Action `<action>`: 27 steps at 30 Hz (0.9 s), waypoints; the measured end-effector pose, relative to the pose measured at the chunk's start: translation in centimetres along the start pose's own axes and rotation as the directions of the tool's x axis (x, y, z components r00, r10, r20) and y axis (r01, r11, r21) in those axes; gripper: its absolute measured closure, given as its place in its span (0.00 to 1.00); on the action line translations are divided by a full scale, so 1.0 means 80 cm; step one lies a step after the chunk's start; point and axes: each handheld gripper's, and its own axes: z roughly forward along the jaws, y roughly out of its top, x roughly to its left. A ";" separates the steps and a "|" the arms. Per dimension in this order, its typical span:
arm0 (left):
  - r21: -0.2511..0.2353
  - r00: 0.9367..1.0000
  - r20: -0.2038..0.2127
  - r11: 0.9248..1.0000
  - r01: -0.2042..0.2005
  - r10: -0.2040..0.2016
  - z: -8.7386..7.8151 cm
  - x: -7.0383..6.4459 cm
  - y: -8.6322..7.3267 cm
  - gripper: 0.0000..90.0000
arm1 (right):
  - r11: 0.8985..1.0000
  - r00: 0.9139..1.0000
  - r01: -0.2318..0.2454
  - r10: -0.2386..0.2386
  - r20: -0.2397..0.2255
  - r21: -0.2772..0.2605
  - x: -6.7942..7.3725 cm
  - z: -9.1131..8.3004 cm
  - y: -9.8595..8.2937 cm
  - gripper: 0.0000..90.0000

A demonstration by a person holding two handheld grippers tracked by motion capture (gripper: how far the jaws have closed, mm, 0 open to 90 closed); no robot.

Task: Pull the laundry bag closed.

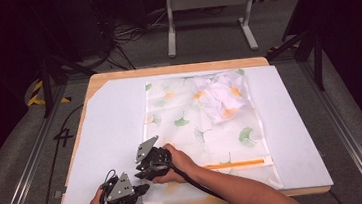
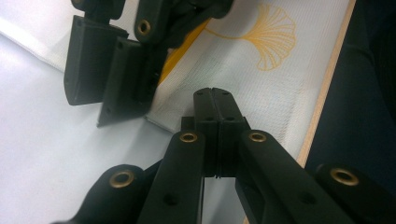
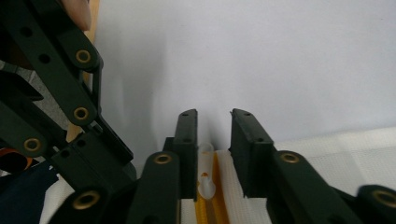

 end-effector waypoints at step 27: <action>-0.008 1.000 0.004 1.000 0.012 -0.012 0.001 0.002 -0.001 1.00 | 0.999 0.999 -0.033 0.033 -0.007 -0.037 -0.006 -0.044 -0.027 0.93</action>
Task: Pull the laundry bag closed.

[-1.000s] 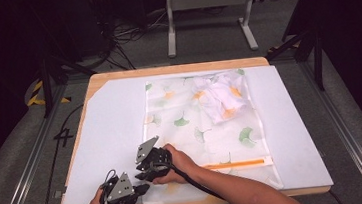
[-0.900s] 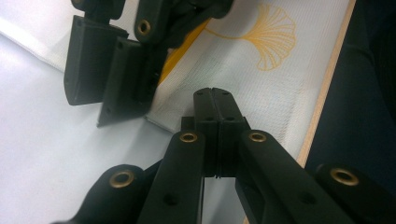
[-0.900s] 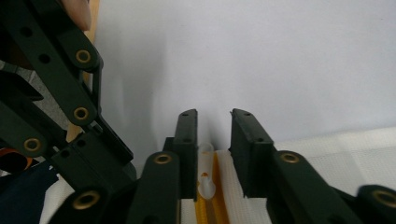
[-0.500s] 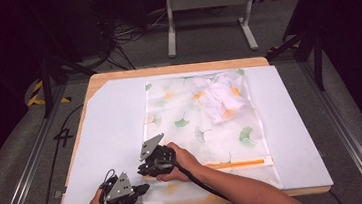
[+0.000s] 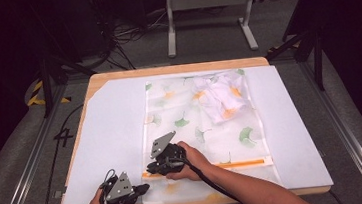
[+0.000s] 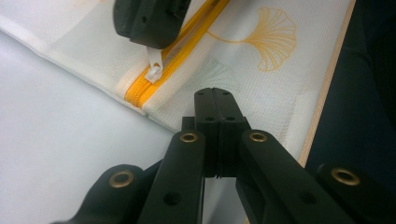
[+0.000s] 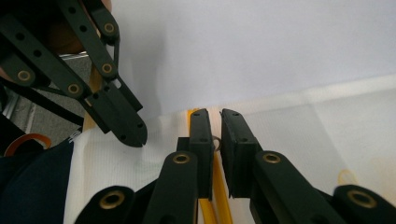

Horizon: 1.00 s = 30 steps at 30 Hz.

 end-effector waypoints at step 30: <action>0.003 1.000 0.002 1.000 -0.006 0.006 0.000 0.000 0.000 1.00 | 0.997 0.992 -0.082 0.083 -0.091 0.012 -0.008 0.013 -0.012 0.95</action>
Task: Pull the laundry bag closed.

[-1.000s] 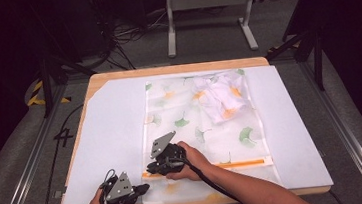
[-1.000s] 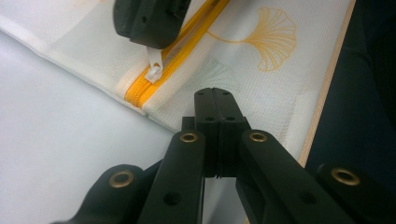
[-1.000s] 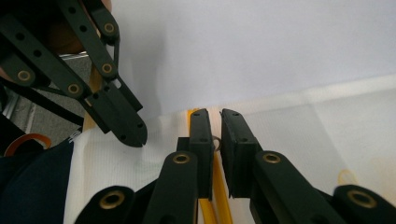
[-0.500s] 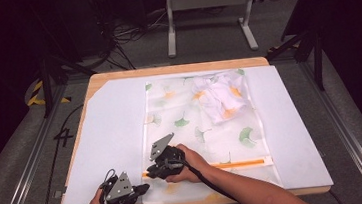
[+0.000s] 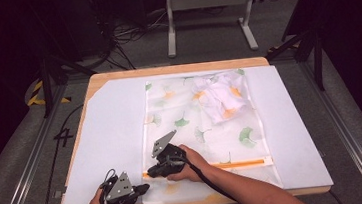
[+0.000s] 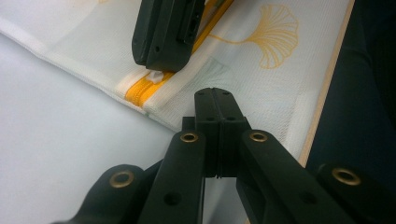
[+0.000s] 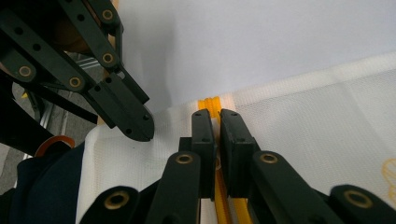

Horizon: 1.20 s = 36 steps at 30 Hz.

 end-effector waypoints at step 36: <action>0.040 0.997 -0.053 0.998 -0.054 0.056 0.008 0.009 0.012 1.00 | 0.999 0.990 0.039 -0.039 0.136 0.001 0.019 0.002 -0.003 0.99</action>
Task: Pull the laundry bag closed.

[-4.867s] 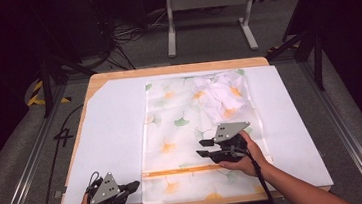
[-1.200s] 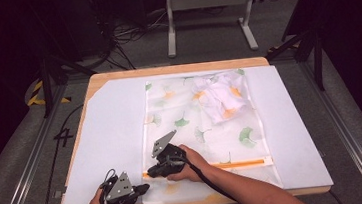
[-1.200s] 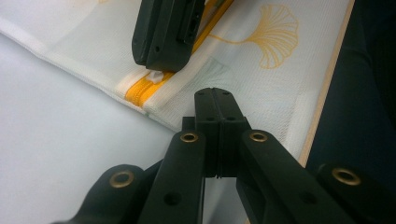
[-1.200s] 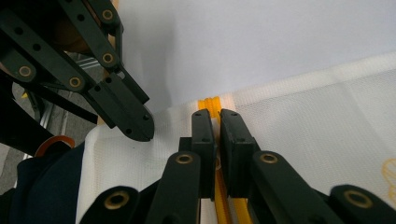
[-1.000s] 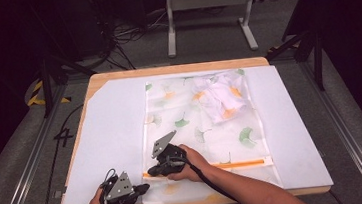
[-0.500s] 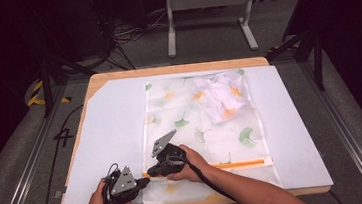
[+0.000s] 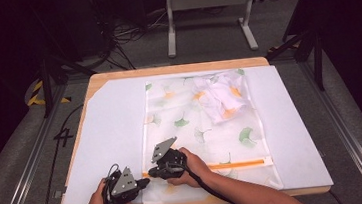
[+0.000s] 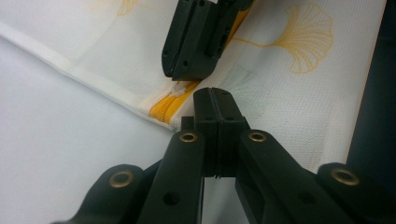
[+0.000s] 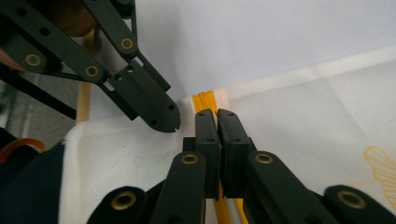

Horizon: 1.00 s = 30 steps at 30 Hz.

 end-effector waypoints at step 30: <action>-0.027 1.000 -0.009 1.000 0.007 -0.007 -0.003 0.000 0.002 1.00 | 0.997 0.996 0.074 -0.074 -0.044 -0.008 -0.004 -0.005 0.003 1.00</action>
